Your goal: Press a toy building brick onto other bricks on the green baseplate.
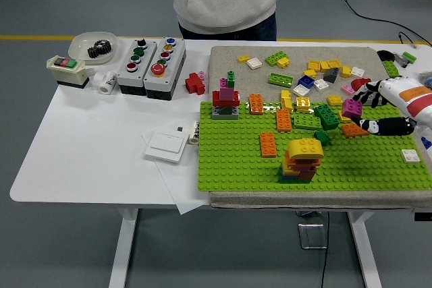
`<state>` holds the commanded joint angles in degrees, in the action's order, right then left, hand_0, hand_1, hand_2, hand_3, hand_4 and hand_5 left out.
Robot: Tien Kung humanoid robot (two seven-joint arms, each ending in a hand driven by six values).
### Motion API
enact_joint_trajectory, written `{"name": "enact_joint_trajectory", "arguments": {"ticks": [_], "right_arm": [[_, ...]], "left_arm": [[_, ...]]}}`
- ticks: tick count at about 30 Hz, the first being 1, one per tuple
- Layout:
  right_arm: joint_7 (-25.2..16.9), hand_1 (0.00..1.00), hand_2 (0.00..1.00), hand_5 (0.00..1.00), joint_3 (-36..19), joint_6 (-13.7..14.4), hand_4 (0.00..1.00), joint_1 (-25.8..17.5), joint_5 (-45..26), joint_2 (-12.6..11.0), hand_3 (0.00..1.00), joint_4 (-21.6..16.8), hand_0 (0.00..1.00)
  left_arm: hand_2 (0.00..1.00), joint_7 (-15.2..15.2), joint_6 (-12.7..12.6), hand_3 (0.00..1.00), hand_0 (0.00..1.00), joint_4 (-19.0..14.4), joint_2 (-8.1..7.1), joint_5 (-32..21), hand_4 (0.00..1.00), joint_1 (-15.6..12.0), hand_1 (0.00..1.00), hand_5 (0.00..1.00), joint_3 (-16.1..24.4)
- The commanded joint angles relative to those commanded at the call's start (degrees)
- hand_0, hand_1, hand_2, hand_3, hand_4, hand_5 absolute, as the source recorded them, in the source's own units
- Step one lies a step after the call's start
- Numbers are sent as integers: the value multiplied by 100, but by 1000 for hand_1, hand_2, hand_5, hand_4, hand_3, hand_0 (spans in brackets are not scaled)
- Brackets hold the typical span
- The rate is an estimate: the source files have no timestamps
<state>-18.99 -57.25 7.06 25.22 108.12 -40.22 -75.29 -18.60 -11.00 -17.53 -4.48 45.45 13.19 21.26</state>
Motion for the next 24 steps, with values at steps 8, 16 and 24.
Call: {"name": "enact_joint_trajectory", "arguments": {"ticks": [8,16,24], "right_arm": [[-158,435,517,308,194,10,646,-43,-116,-233,541,-565,386],[-204,437,519,308,403,-73,652,-33,-193,-351,542,-917,387],[-242,440,520,298,615,-95,660,40,-242,-372,544,-1008,388]], "left_arm": [[742,0,-2,585,778,0,-3,-1,647,0,770,663,-2],[742,-2,-2,585,778,0,-4,10,647,-2,770,662,5],[742,-8,3,585,779,-4,-6,23,647,0,770,662,5]]}}
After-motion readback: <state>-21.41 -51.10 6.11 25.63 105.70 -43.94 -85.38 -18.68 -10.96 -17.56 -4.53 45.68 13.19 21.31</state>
